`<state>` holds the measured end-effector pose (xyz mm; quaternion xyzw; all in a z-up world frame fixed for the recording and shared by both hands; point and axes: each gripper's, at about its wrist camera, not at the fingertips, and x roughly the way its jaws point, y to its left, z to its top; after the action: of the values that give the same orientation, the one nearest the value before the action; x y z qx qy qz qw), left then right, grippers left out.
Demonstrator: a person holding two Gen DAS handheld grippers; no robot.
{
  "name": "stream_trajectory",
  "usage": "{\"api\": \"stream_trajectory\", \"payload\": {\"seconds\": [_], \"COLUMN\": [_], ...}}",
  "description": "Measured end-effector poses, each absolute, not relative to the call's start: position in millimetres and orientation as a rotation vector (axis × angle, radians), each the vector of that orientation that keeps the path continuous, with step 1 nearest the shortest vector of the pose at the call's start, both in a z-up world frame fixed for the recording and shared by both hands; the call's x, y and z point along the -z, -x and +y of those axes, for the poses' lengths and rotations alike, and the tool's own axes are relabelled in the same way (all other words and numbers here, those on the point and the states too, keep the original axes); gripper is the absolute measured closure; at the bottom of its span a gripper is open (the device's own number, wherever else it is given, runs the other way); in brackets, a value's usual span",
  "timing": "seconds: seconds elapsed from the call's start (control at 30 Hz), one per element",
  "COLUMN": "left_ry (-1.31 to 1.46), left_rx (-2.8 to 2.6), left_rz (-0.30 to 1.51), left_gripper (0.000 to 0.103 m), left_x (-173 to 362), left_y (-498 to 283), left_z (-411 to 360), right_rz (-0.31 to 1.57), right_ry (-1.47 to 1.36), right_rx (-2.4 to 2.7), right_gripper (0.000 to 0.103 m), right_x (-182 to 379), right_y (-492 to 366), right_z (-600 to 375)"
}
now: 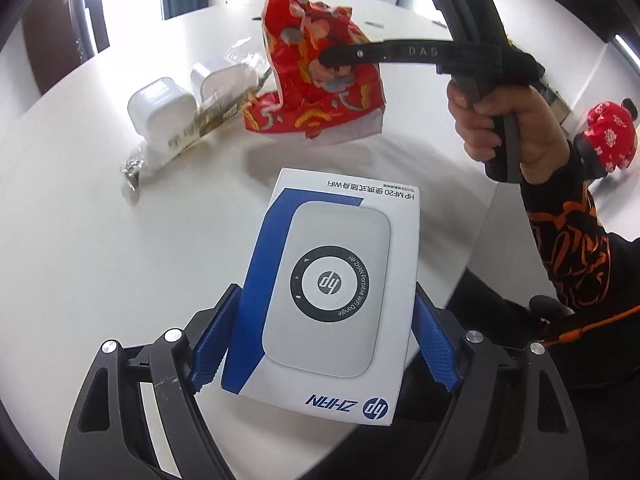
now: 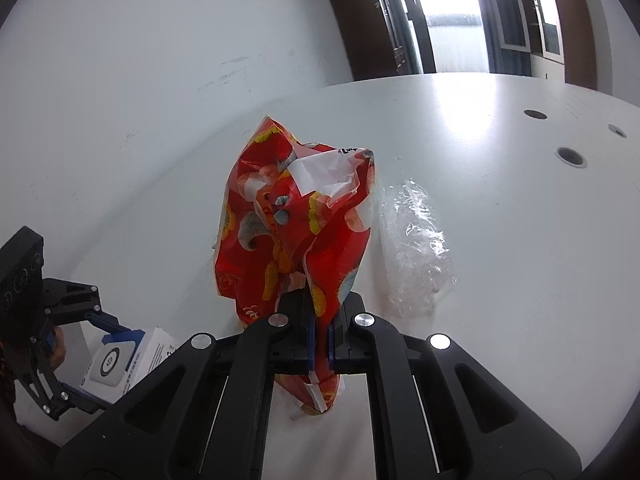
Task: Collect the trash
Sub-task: 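Grasp the white HP box with the left tool while the right tool holds the red bag, then carry the red bag and HP box down over the blue wastebasket with both tools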
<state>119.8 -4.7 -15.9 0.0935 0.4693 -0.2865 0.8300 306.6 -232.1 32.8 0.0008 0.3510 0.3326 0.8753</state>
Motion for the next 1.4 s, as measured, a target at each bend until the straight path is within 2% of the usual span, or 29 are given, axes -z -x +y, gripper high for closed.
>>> {"api": "stream_trajectory", "payload": {"seconds": [0.5, 0.67, 1.07, 1.4], "left_ry": [-0.021, 0.04, 0.123, 0.143], "left_rx": [0.305, 0.248, 0.159, 0.104], "left_rz": [0.906, 0.855, 0.753, 0.724], "left_gripper": [0.024, 0.024, 0.024, 0.024], "left_x": [6, 10, 7, 33], "left_y": [-89, -55, 28, 86], "left_z": [24, 26, 25, 19], "right_rz": [0.665, 0.623, 0.606, 0.676], "right_ry": [-0.019, -0.03, -0.003, 0.047], "right_rx": [-0.627, -0.611, -0.646, -0.694], "right_gripper": [0.1, 0.1, 0.1, 0.1], "right_x": [-52, -56, -46, -13], "right_y": [-211, -169, -83, -27], "right_z": [-255, -259, -263, -261]}}
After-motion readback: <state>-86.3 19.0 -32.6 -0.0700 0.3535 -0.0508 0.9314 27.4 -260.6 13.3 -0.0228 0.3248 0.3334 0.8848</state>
